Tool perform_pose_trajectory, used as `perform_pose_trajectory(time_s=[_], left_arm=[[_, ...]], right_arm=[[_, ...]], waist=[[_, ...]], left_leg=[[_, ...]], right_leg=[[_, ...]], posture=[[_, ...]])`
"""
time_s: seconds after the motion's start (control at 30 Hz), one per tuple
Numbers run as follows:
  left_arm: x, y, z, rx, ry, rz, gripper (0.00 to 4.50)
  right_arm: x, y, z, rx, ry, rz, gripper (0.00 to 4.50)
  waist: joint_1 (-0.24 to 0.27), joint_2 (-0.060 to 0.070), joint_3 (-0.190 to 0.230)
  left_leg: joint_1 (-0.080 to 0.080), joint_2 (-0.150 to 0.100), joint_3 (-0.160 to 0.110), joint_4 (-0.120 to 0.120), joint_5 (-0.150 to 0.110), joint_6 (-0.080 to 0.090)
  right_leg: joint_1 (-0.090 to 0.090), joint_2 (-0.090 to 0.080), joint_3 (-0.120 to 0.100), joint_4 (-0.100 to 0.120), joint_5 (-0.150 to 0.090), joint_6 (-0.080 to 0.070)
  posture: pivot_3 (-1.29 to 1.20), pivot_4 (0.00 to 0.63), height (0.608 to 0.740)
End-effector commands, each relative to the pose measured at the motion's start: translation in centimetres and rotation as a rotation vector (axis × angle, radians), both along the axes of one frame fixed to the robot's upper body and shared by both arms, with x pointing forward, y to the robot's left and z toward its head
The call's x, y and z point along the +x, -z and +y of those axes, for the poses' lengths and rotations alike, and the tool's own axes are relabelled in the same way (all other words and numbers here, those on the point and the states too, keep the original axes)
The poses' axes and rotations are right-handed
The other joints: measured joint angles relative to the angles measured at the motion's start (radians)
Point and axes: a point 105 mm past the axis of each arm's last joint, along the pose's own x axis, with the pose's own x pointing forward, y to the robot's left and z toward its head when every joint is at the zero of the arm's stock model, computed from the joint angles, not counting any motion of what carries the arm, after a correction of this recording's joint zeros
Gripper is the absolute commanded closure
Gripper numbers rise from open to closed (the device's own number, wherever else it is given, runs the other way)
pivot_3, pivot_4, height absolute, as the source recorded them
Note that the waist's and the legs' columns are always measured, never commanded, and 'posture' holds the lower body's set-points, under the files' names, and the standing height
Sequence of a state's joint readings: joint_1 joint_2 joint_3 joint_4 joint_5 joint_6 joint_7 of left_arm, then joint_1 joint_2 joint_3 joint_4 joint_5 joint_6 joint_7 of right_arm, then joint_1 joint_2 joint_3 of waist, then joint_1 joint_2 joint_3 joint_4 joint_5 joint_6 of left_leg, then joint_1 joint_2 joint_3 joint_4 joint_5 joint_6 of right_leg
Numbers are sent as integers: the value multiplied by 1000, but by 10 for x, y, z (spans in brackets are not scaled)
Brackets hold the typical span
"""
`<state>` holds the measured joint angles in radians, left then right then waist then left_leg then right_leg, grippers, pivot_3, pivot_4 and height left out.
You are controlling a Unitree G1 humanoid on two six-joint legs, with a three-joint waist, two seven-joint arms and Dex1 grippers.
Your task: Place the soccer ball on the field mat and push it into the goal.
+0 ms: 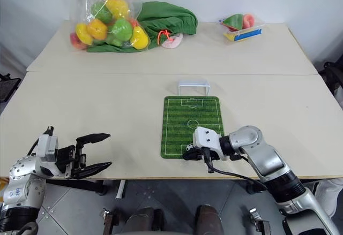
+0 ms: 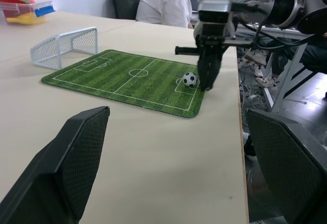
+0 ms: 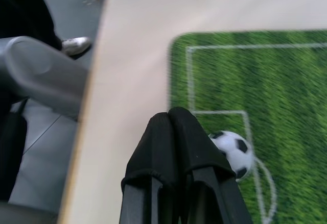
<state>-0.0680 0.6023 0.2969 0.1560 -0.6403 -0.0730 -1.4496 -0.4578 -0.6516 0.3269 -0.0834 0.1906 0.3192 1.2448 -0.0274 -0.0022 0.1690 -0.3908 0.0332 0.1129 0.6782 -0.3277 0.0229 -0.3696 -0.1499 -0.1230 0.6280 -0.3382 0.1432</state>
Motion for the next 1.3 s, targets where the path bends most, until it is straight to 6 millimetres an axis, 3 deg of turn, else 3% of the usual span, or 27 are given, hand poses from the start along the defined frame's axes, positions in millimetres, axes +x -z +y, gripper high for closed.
perform_pose_trajectory(time_s=[0.03, 0.2, 0.3, 0.47, 0.73, 0.87, 1.0, 1.1, 1.2, 1.3], left_arm=[[0, -12, 2, 3, -3, -48, 0], [9, -14, 0, 5, -2, -59, 0], [15, -16, -1, 2, -6, -68, 0], [23, -15, 0, -7, -46, -53, 0], [42, -16, 10, -69, -208, 25, 0], [52, -14, 23, -78, -342, 59, 0], [55, -13, 31, -66, -419, 45, 0], [52, -17, 35, -80, -411, 36, 0], [47, -16, 37, -81, -398, 53, 0], [39, -16, 37, -86, -370, 51, 0]], right_arm=[[35, -33, -10, 45, 110, -150, 4415], [88, -91, -31, 126, 314, -369, 4415], [98, -112, -40, 164, 368, -417, 4415], [94, -117, -52, 200, 406, -393, 4415], [73, -104, -78, 258, 471, -237, 4415], [62, -76, -117, 190, 499, -177, 3545], [49, -68, -144, 246, 485, -132, 2238], [42, -51, -168, 225, 521, -100, 1190], [39, -43, -180, 252, 545, -107, 207], [33, -40, -186, 314, 542, -130, 35]], waist=[[-1, 0, 0], [-2, 0, 0], [0, 0, 0], [-2, 0, 1], [0, 0, 1], [6, -1, 1], [2, -1, 1], [-1, -1, 1], [-1, -1, 1], [-1, -1, 1]], left_leg=[[0, 0, 0, 0, 0, 0], [0, 0, 1, 0, 0, 0], [-1, 0, 1, 0, 0, 0], [-1, -1, 1, -2, 0, 0], [-2, -1, 1, -1, 0, 0], [-2, -1, 0, -1, 0, 0], [-1, -2, 2, -1, -1, 1], [-1, -2, 3, 0, -1, 1], [0, -1, 4, 0, -1, 1], [0, -1, 4, 0, -1, 1]], right_leg=[[0, 0, 0, 0, 0, 0], [-1, 0, 1, 1, 0, 0], [-2, 0, 0, 1, 0, 0], [-3, 0, 0, 1, 0, 0], [-3, 0, 1, 1, 0, 0], [-2, -1, 0, 1, 0, 0], [-2, -1, 0, 0, 0, 0], [-2, 0, 1, 0, 0, 0], [-1, 0, 1, 0, 0, 0], [-1, 0, 2, 0, 0, 0]], posture=[[0, 150, 740], [0, 150, 740], [0, 150, 740], [0, 150, 740], [0, 150, 740], [0, 150, 740], [0, 150, 740], [0, 150, 740], [0, 150, 740], [0, 150, 740]])
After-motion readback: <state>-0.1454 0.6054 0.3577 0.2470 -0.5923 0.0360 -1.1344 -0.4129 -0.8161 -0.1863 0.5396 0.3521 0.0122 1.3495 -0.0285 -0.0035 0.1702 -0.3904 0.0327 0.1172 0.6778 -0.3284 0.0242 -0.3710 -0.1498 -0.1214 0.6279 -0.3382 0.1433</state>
